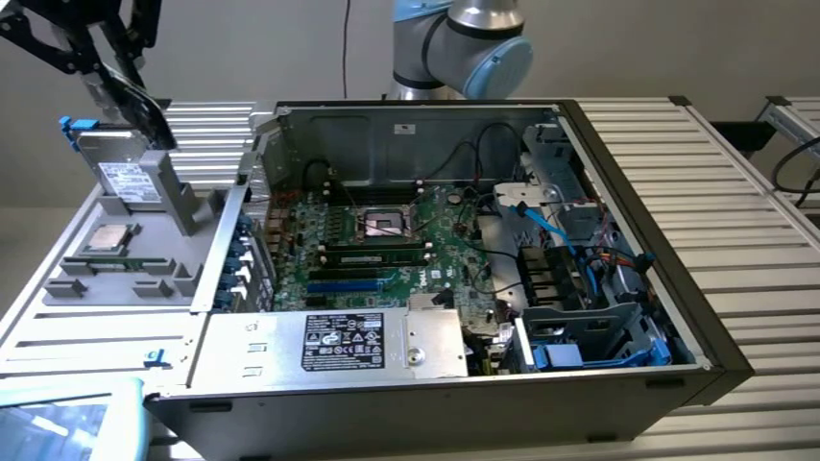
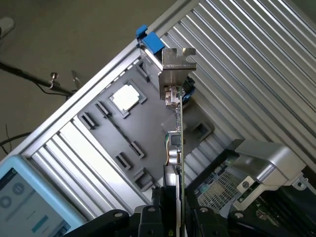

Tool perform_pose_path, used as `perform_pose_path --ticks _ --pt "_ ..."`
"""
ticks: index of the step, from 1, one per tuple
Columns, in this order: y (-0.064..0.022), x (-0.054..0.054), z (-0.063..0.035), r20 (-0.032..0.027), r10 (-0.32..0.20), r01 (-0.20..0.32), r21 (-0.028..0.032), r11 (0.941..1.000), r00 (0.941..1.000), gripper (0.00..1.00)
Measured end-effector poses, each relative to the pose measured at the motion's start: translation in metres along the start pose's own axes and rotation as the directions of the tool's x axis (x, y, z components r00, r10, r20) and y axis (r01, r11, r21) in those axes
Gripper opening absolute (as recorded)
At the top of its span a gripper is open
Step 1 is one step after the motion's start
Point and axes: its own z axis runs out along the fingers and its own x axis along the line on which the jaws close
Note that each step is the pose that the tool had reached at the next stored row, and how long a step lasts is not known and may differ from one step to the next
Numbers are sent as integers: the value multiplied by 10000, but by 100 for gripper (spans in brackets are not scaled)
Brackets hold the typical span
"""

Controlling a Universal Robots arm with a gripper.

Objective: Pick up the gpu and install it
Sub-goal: 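Pick up the gpu and move the gpu toward the slot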

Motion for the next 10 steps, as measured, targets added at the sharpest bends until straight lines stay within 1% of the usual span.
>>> perform_pose_path --ticks 2,5,8,10 --pt "-1 -1 1 -22 -364 364 -6 9993 9993 28" --pt "-4 -3 3 -56 -902 902 -15 9959 9959 28" --pt "-6 -5 5 -90 -1437 1437 -26 9896 9896 28" --pt "-7 -6 7 -111 -1807 1807 -35 9835 9835 28"
